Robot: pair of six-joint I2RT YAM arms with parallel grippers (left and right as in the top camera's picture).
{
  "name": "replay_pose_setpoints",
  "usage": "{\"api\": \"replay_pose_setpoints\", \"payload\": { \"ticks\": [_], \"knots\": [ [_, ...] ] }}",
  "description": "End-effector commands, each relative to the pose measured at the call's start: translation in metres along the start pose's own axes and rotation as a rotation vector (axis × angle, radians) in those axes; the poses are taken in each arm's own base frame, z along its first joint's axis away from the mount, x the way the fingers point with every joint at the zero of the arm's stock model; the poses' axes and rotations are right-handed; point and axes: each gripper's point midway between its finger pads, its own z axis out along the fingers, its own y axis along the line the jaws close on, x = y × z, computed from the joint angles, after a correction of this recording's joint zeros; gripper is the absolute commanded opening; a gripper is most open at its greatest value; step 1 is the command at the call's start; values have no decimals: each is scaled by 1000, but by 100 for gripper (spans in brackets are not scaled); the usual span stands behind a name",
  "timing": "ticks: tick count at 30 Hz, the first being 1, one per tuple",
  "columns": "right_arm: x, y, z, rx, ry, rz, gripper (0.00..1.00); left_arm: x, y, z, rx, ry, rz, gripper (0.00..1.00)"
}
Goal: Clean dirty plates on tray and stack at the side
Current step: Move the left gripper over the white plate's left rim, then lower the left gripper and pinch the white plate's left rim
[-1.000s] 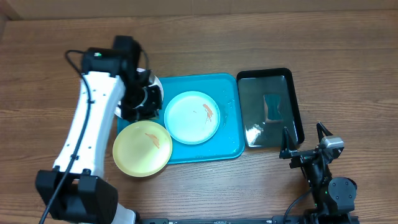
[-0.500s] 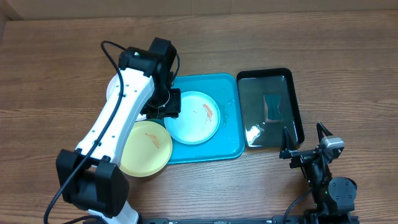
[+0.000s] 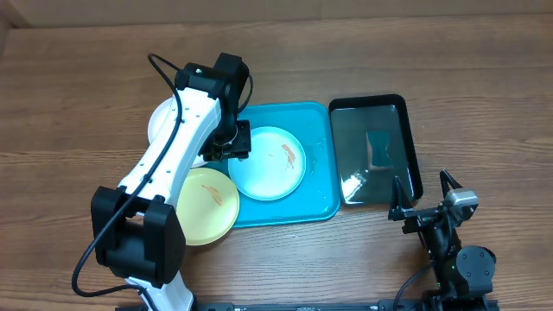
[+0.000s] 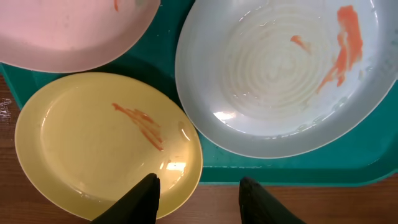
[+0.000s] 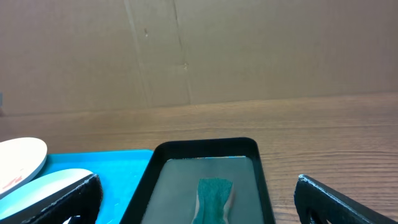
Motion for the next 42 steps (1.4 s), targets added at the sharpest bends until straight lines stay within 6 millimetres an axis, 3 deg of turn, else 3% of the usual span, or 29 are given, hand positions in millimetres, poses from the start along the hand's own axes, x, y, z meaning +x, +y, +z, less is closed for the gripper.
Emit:
{"api": "replay_pose_setpoints", "payload": {
  "ticks": [1, 3, 5, 21, 36, 42],
  "knots": [
    [2, -3, 0, 12, -4, 3, 100, -9, 0, 1, -9, -22, -16, 36],
    [2, -3, 0, 12, -4, 3, 100, -11, 0, 1, -7, -27, -16, 25],
    [2, -3, 0, 12, -4, 3, 100, -13, -1, 1, -7, -35, -16, 4],
    [2, -3, 0, 12, -4, 3, 100, -24, -3, 3, -2, -84, -19, 4],
    [2, -3, 0, 12, -4, 3, 100, -34, 6, 36, -52, -131, -19, 4],
    [2, -3, 0, 12, -4, 3, 100, -42, 14, 35, -80, -165, -33, 12]
  ]
}}
